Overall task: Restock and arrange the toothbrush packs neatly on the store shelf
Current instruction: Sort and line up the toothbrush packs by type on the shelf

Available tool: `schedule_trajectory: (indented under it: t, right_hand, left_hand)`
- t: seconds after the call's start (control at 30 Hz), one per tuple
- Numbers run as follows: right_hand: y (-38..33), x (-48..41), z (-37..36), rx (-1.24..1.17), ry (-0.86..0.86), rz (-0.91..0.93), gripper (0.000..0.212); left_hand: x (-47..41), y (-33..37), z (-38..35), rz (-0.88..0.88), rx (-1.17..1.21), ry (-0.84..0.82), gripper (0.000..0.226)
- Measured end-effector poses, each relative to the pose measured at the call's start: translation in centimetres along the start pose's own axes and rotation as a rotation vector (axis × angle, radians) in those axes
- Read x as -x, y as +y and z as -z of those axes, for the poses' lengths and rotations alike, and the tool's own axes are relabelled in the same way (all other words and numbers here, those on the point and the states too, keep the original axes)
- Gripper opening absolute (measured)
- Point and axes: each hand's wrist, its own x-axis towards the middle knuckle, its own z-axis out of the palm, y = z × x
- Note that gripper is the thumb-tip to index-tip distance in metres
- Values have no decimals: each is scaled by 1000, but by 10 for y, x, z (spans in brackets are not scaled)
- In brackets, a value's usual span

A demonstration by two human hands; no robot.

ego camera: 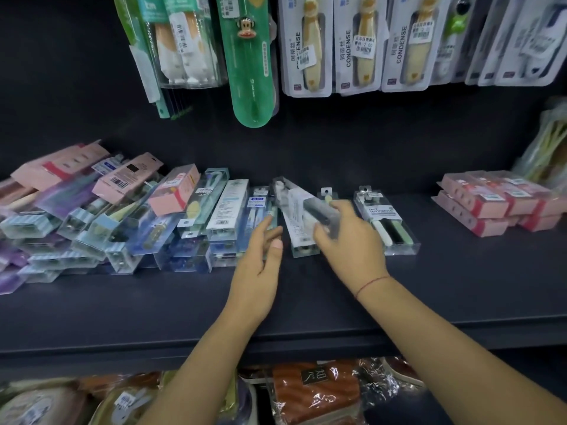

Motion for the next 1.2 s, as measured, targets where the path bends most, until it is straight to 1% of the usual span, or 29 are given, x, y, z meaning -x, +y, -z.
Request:
schedule_trajectory:
  t: [0.03, 0.1, 0.17, 0.23, 0.27, 0.33, 0.37, 0.47, 0.57, 0.63, 0.67, 0.73, 0.8, 0.83, 0.87, 0.97, 1.07, 1.13, 1.2]
  right_hand:
    - [6, -2, 7, -123, -28, -78, 34]
    - [22, -8, 21, -428, -70, -250, 27]
    - [39, -11, 39, -663, -48, -437, 20]
    - [60, -10, 57, -761, 54, -539, 20]
    - [71, -9, 66, -767, 122, -565, 21]
    - [94, -7, 79, -720, 223, -608, 26]
    - [104, -7, 84, -697, 242, -635, 29]
    - [122, -7, 90, -703, 228, -703, 36]
    - [126, -8, 87, -719, 231, -734, 34]
    - [131, -10, 83, -681, 227, -762, 33]
    - [133, -11, 82, -651, 215, -768, 32]
    - [138, -13, 77, -516, 167, -723, 28]
    - [138, -13, 74, -226, 75, -614, 25]
    - [138, -13, 73, -94, 34, -568, 28]
    - [137, -13, 71, -20, -1, -550, 31]
    - [137, -17, 70, -44, -87, -549, 37]
    - [137, -20, 69, -81, -121, -517, 38]
    - [136, -20, 69, -69, -149, -492, 38]
    - [133, -18, 68, -43, -200, -464, 44]
  left_hand:
    - [0, -1, -2, -20, -142, -43, 48]
    - [-1, -2, -8, -95, -458, -161, 53]
    - [-6, -1, -18, -112, -693, -268, 58]
    - [-13, -1, -29, -108, -840, -309, 62]
    - [-16, 0, -35, -115, -877, -310, 64]
    - [-22, 2, -46, -137, -917, -318, 65]
    - [-24, 3, -52, -150, -931, -329, 66]
    - [-28, 6, -67, -176, -955, -360, 66]
    - [-31, 8, -74, -167, -977, -381, 65]
    - [-31, 7, -75, -167, -979, -371, 65]
    - [-31, 7, -75, -170, -980, -365, 67]
    - [-29, 6, -74, -183, -984, -349, 80]
    - [-28, 6, -75, -195, -990, -329, 91]
    - [-28, 6, -75, -199, -991, -319, 92]
    - [-28, 6, -75, -201, -992, -311, 92]
    - [-27, 6, -75, -208, -994, -292, 93]
    - [-26, 5, -74, -207, -976, -282, 92]
    - [-26, 6, -74, -214, -977, -273, 90]
    - [-25, 7, -74, -217, -977, -248, 89]
